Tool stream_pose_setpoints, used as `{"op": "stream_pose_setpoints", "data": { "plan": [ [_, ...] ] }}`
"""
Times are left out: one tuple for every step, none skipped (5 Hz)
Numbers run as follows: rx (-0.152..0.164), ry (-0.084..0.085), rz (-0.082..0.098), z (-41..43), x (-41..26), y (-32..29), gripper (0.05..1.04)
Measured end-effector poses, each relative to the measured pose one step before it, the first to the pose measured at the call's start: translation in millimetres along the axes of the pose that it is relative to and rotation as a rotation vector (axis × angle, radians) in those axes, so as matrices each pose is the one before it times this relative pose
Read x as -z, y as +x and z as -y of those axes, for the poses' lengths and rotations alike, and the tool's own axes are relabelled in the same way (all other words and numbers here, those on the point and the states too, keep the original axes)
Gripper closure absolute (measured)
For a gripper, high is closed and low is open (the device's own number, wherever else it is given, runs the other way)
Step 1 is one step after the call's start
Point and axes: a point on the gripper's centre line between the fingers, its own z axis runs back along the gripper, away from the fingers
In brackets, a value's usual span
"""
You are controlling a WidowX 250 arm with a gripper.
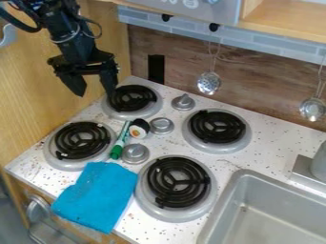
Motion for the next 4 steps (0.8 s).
{"op": "stream_pose_setpoints", "data": {
  "plan": [
    [-0.0062,-0.001,-0.0306,-0.96,8.33,-5.67,0.082],
    [-0.0398,0.0268,-0.0171,-8.0,16.8,9.58,0.082],
    [-0.0477,0.0256,0.0045,-6.95,16.64,17.93,0.082],
    [-0.017,0.0204,-0.006,-4.51,11.8,7.57,0.082]
  ]
}}
